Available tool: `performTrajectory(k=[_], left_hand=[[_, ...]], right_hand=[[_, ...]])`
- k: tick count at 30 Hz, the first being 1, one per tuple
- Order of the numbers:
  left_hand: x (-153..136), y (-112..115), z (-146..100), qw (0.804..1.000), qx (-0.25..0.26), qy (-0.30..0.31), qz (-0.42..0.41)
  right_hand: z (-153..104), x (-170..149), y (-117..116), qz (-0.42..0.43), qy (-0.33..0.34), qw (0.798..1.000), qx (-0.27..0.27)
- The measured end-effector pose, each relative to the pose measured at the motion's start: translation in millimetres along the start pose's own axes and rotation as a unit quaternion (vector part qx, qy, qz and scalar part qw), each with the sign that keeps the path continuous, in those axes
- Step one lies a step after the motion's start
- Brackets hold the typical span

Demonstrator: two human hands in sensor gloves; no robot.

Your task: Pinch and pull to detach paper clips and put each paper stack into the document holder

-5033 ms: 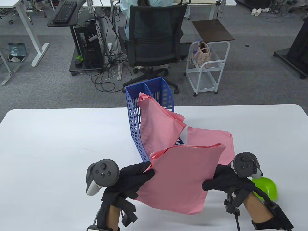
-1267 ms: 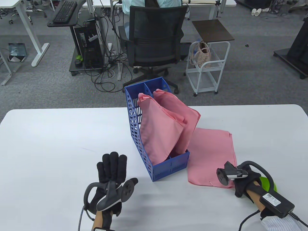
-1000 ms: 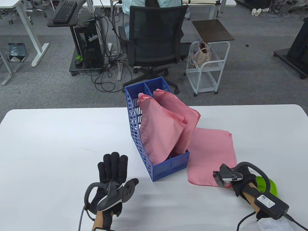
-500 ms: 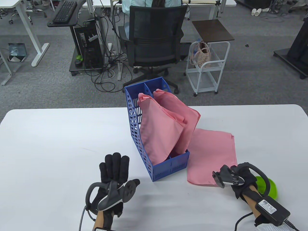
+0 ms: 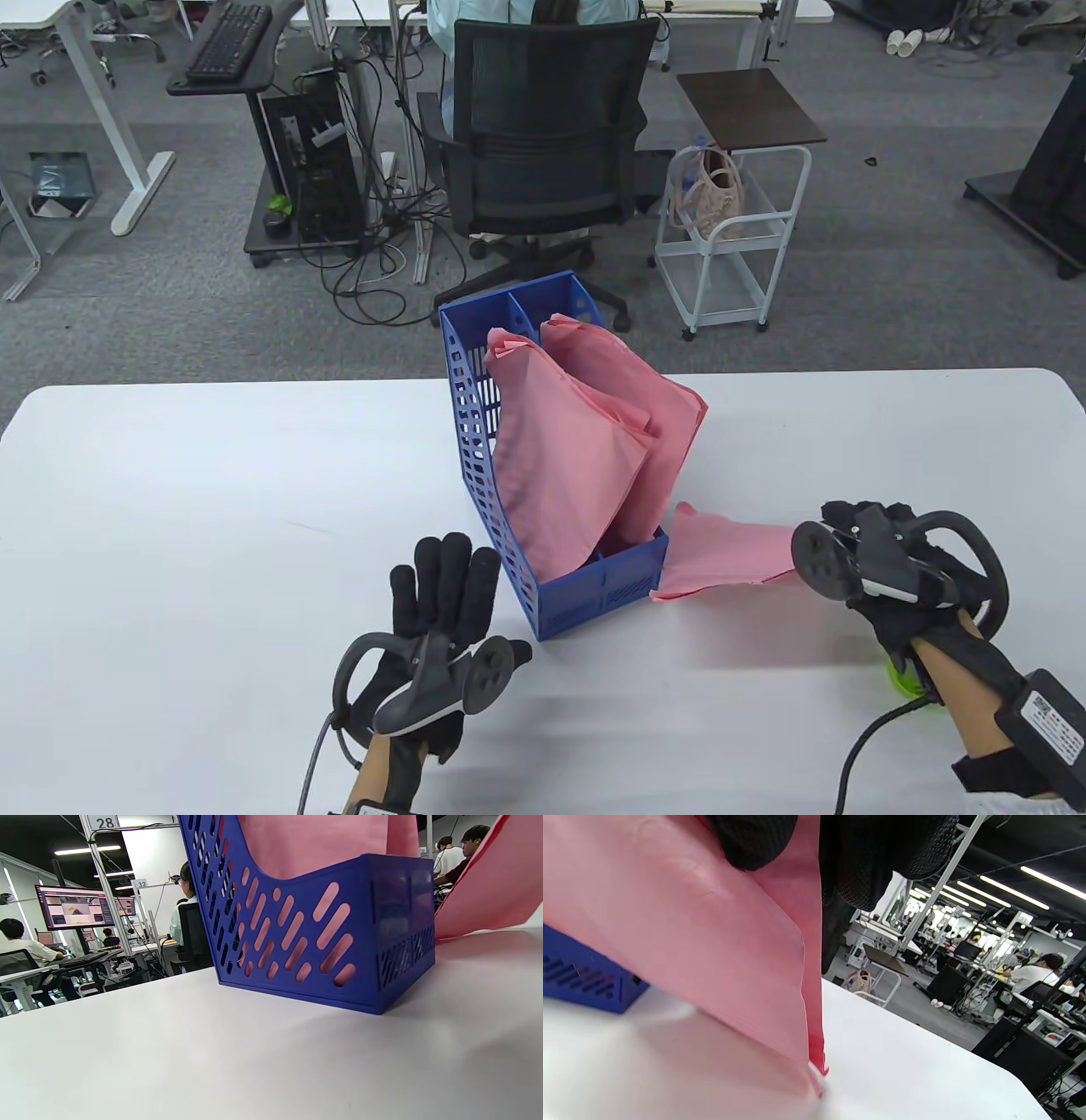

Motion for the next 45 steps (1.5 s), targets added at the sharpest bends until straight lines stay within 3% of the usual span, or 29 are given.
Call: performTrajectory(k=[9, 15, 24, 29, 32, 40, 45], left_hand=[[28.1, -20.1, 15.2, 0.996, -0.006, 0.043, -0.072], [51.3, -37.7, 21.1, 0.977, 0.003, 0.106, -0.185], [64.2, -52.0, 20.4, 0.918, 0.03, 0.171, -0.357], [57.2, -55.5, 16.9, 0.896, 0.087, 0.153, -0.408], [51.9, -57.4, 14.5, 0.881, 0.093, 0.156, -0.437], [38.9, -63.8, 8.0, 0.906, 0.127, 0.12, -0.386], [34.9, -65.0, 6.3, 0.917, 0.129, 0.105, -0.363]], right_hand=[[-16.7, -11.9, 60.1, 0.015, 0.003, 1.0, 0.016], [-29.8, -13.6, 85.3, 0.04, 0.026, 0.999, 0.0], [-34.9, -11.9, 92.1, 0.151, 0.085, 0.984, -0.044], [-33.2, -8.5, 87.5, 0.205, 0.118, 0.97, -0.05], [-31.9, -7.2, 83.1, 0.221, 0.125, 0.966, -0.046], [-30.9, -10.3, 78.1, 0.224, 0.11, 0.966, -0.065], [-34.9, -10.1, 82.2, 0.225, 0.102, 0.961, -0.123]])
Point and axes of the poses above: the tracker on the back of each hand, its own x axis roughly to the thumb side, its own z axis roughly from the wrist to the fingertips, y = z × x, the point moved 2 cm from there along z, roughly from the wrist to the fingertips, and after that the axes turned 5 degrees about -z, right-handed, at the moved point
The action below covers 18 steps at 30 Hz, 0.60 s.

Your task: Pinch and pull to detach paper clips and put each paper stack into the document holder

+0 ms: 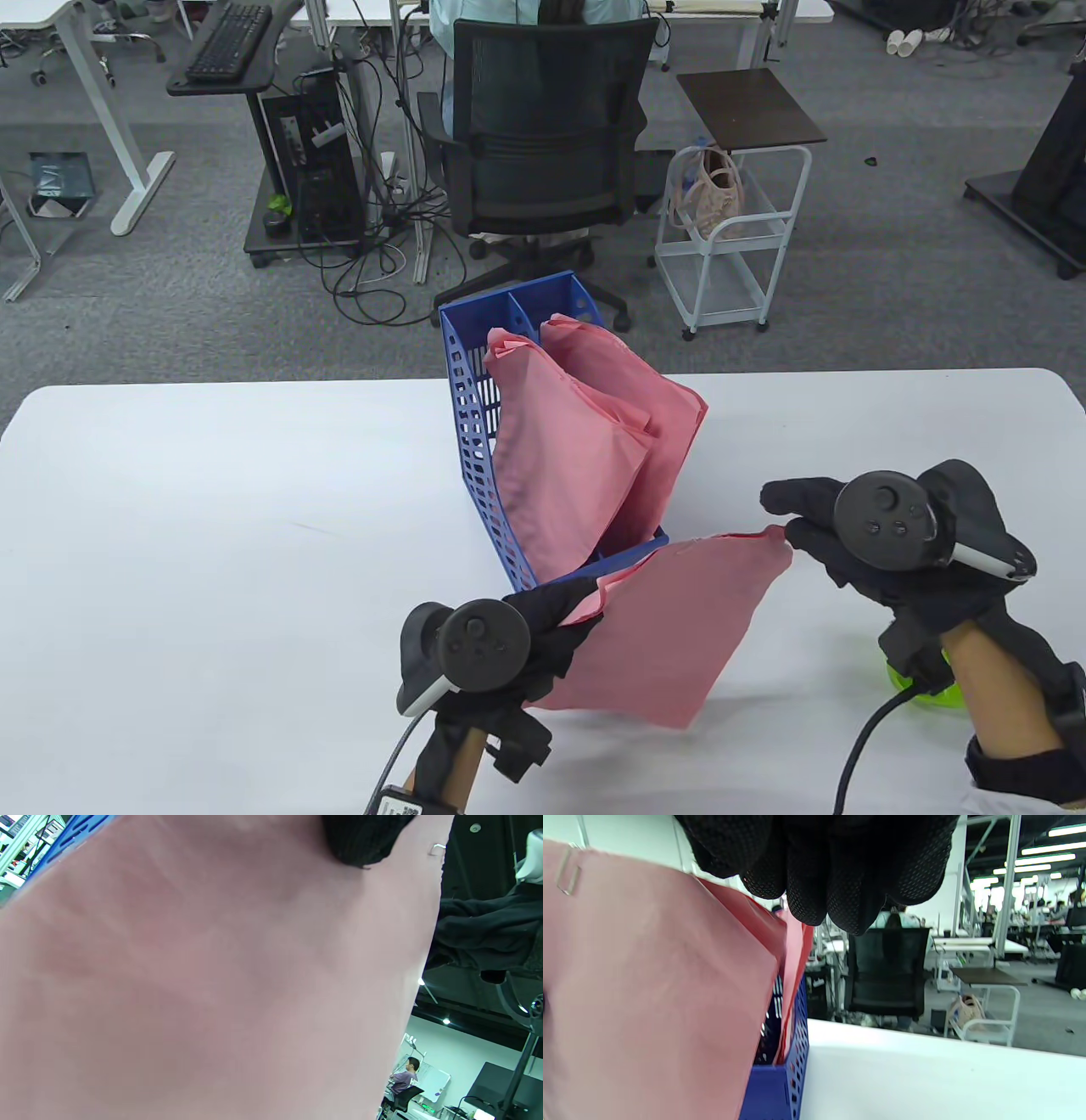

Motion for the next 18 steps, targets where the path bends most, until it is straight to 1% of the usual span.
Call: performTrajectory(k=[5, 9, 13, 18], left_hand=[[1.6, -0.5, -1.6, 1.0, -0.002, -0.002, 0.012], [4.8, 0.2, -2.7, 1.0, -0.01, -0.002, 0.024], [7.5, -0.3, -3.7, 0.999, -0.016, -0.001, 0.051], [8.2, -4.3, -5.6, 0.998, -0.016, -0.002, 0.062]], right_hand=[[-0.7, 17.6, 0.6, 0.029, 0.041, 0.994, -0.094], [1.7, 38.4, -5.1, 0.051, 0.086, 0.985, -0.137], [7.1, 61.8, -13.6, 0.061, 0.126, 0.977, -0.158], [12.8, 86.4, -23.7, 0.061, 0.161, 0.972, -0.157]])
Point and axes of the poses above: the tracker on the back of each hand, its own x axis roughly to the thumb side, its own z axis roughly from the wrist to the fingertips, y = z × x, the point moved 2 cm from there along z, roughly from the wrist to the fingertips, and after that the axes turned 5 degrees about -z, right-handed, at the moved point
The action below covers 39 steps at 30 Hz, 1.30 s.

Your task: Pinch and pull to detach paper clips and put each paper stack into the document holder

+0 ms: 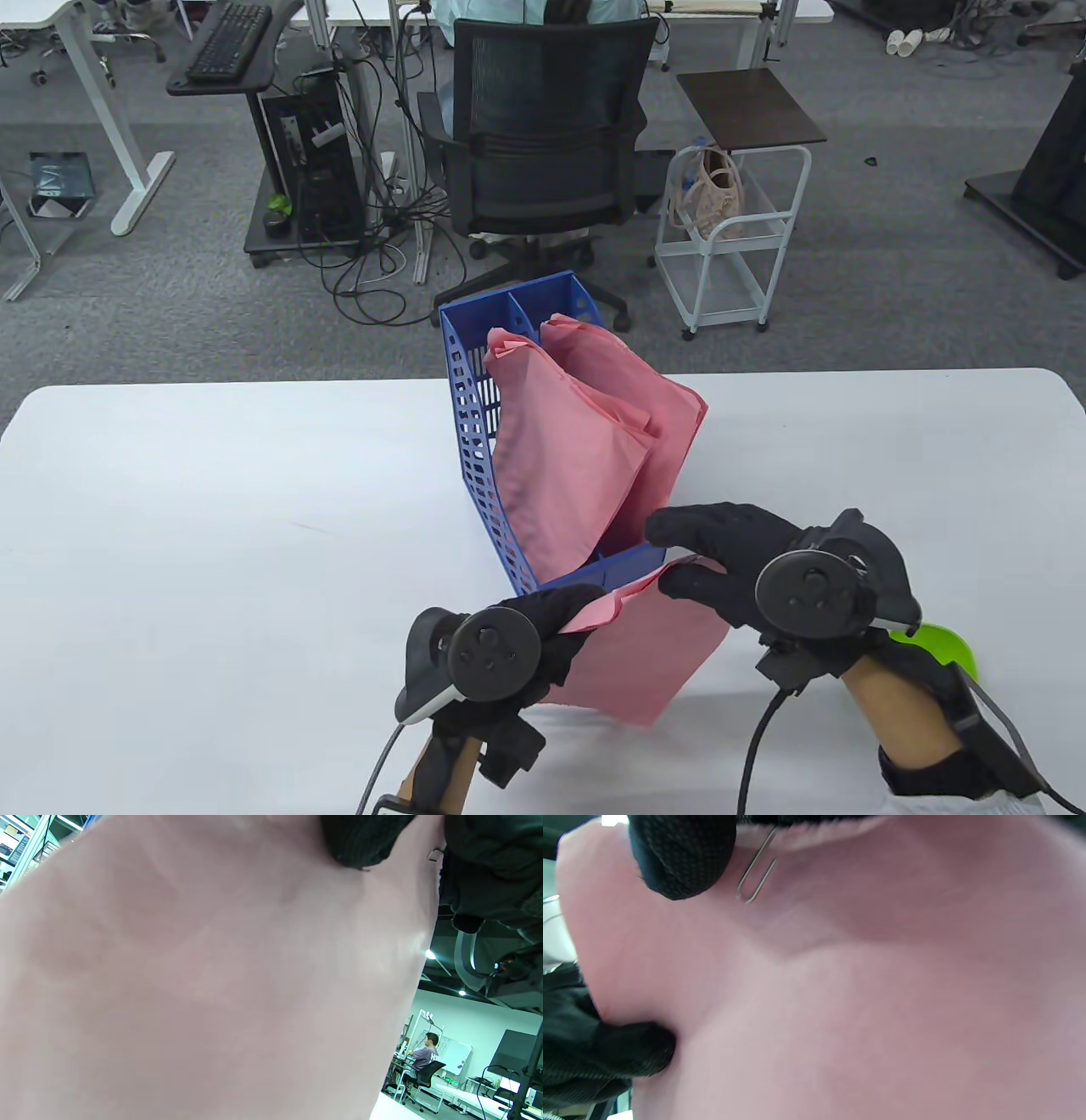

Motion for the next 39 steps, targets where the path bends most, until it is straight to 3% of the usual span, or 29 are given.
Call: performTrajectory(k=[10, 15, 39], left_hand=[[-3.2, -16.5, -5.9, 1.0, -0.003, -0.007, 0.022], [-1.8, -19.1, -6.6, 0.999, 0.004, -0.006, 0.045], [-8.1, -17.9, -4.5, 0.997, -0.039, -0.019, 0.067]], right_hand=[[-0.1, 9.7, -9.2, -0.031, -0.002, 0.999, 0.014], [-5.0, 14.1, -10.6, -0.107, -0.003, 0.994, 0.011], [-24.8, 1.7, -20.2, -0.081, -0.006, 0.996, 0.029]])
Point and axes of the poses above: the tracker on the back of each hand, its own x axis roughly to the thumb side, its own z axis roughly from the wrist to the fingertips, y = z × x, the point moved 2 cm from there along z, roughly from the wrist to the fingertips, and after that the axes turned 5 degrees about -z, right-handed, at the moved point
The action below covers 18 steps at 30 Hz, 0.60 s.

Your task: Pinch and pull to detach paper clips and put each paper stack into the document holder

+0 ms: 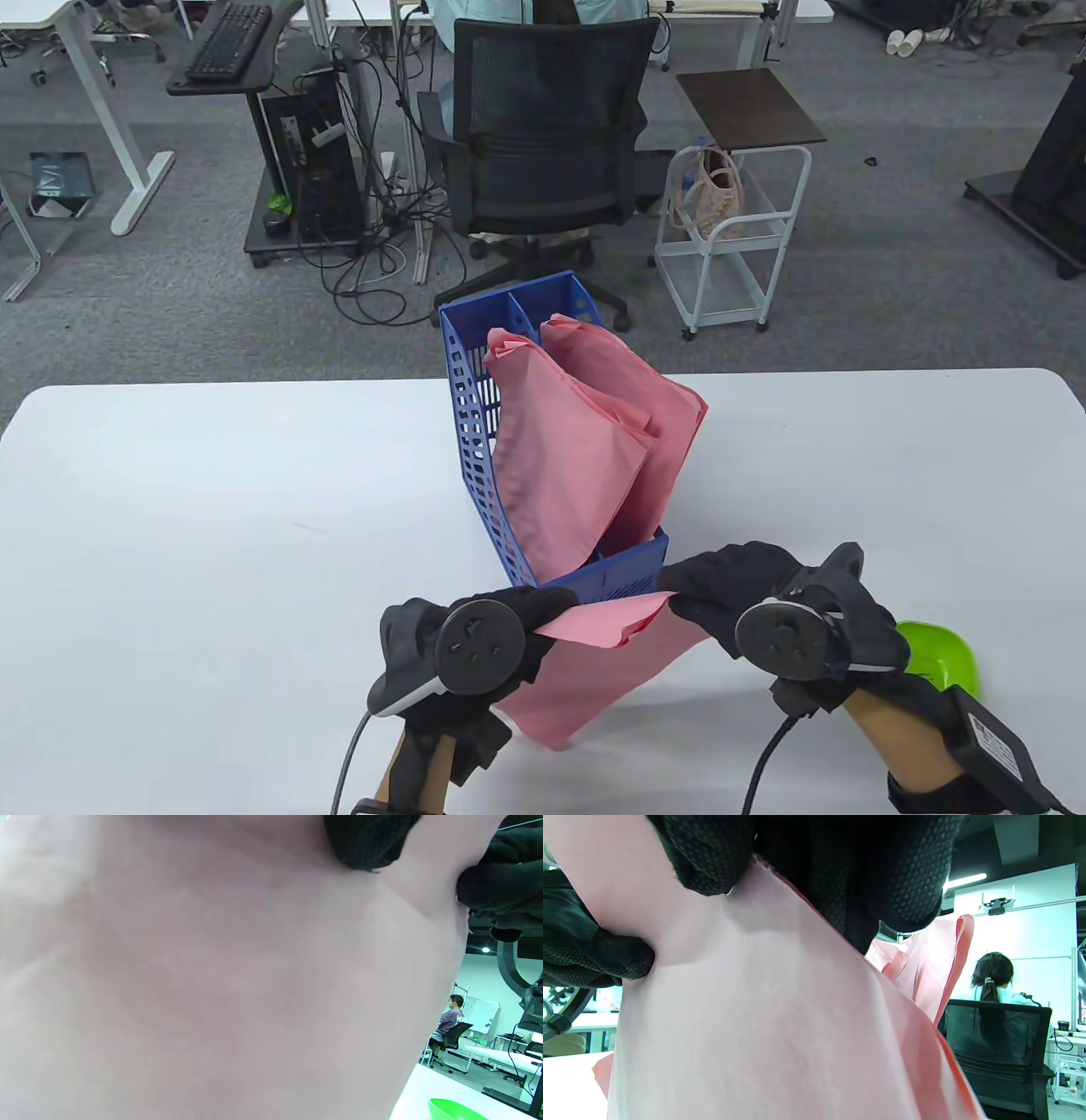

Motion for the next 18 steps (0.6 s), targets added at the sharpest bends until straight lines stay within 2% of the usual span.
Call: performTrajectory(k=[9, 15, 18], left_hand=[[-0.4, 1.1, 1.0, 1.0, -0.004, -0.005, 0.003], [-13.8, -8.3, -5.2, 0.999, 0.025, -0.031, -0.003], [-16.8, -11.3, -6.7, 0.998, 0.046, -0.037, -0.008]], right_hand=[[-8.0, -11.7, 1.1, 0.017, -0.025, 0.999, -0.019], [-22.0, -36.1, -0.1, -0.005, -0.084, 0.996, -0.022], [-35.0, -54.6, -3.0, -0.027, -0.126, 0.992, 0.001]])
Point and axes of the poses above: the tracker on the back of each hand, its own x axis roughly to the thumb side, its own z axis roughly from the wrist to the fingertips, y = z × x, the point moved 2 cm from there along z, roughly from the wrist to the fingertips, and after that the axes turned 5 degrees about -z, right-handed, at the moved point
